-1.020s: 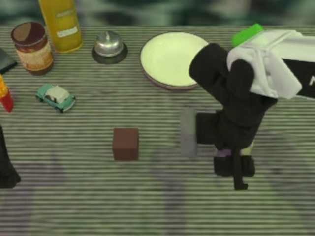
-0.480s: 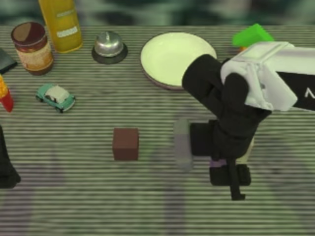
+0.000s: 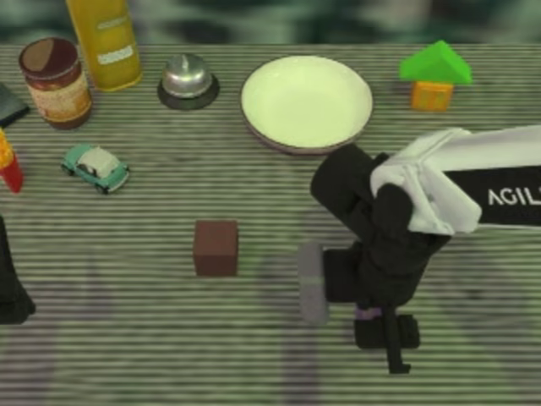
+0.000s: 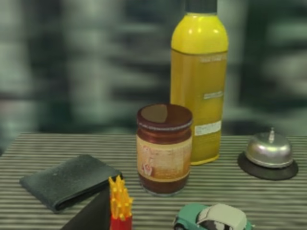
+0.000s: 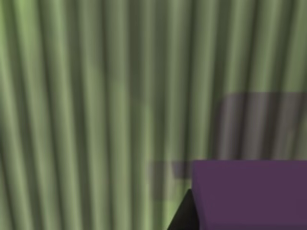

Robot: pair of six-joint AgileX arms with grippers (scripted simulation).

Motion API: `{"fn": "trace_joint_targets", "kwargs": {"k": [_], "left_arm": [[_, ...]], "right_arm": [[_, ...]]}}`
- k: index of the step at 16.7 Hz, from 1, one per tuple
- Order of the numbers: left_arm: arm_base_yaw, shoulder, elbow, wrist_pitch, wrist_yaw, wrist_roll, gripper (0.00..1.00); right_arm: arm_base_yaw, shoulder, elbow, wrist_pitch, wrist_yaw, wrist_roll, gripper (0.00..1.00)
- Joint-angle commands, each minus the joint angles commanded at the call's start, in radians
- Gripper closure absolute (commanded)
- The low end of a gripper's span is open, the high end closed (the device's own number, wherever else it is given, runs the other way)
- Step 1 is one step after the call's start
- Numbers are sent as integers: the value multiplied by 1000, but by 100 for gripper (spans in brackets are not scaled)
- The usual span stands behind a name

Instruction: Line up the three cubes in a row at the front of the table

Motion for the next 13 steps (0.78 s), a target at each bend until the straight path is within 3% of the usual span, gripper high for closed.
{"fn": "trace_joint_targets", "kwargs": {"k": [3,13], "left_arm": [[0,0,0,0,0,0,0],[0,0,0,0,0,0,0]], "right_arm": [[0,0,0,0,0,0,100],[0,0,0,0,0,0,25]]}}
